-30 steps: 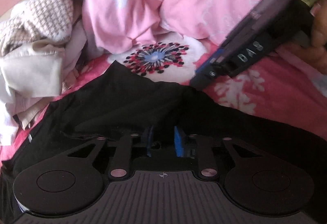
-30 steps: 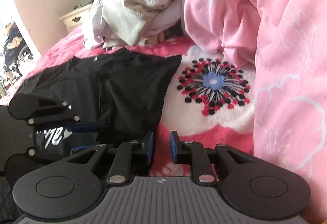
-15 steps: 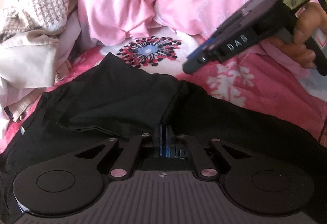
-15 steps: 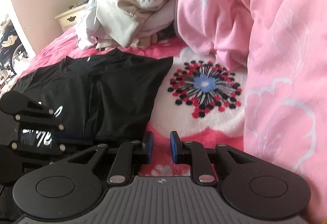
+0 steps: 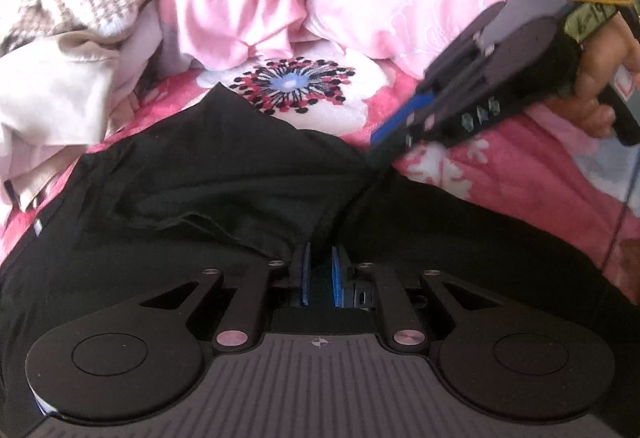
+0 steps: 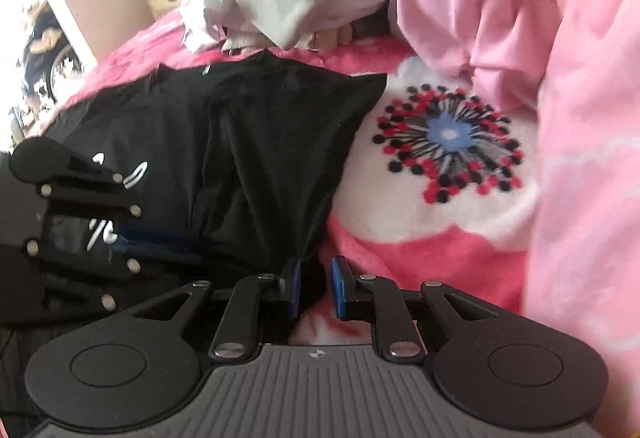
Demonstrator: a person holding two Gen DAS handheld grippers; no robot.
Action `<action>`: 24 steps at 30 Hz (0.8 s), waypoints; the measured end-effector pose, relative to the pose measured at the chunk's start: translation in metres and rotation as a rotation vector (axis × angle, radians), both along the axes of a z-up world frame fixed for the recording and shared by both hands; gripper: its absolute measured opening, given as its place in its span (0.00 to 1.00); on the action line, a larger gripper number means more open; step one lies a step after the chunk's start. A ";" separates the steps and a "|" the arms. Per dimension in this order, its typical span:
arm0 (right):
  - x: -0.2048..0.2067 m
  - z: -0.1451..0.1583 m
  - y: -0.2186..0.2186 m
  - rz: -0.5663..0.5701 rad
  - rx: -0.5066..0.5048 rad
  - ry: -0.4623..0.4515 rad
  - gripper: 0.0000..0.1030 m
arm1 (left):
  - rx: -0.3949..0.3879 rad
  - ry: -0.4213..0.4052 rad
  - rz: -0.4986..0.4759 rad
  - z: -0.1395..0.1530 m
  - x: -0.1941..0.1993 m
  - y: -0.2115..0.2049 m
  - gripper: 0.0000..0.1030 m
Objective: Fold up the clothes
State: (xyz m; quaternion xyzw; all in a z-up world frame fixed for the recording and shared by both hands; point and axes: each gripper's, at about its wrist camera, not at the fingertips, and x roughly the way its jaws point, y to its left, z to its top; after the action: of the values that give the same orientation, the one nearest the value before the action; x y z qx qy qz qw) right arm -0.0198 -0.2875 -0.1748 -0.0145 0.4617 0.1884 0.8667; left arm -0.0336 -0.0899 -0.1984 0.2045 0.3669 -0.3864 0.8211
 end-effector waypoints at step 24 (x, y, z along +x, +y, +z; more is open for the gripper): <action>0.122 -0.020 0.017 -0.087 0.064 -0.135 0.11 | -0.139 0.060 0.165 -0.013 -0.004 0.011 0.23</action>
State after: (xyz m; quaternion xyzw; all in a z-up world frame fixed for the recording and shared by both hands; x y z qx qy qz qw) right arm 0.1027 -0.2701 -0.1946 0.0207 0.3963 0.1639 0.9031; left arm -0.0378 -0.0785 -0.2114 0.1042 0.3793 -0.3478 0.8510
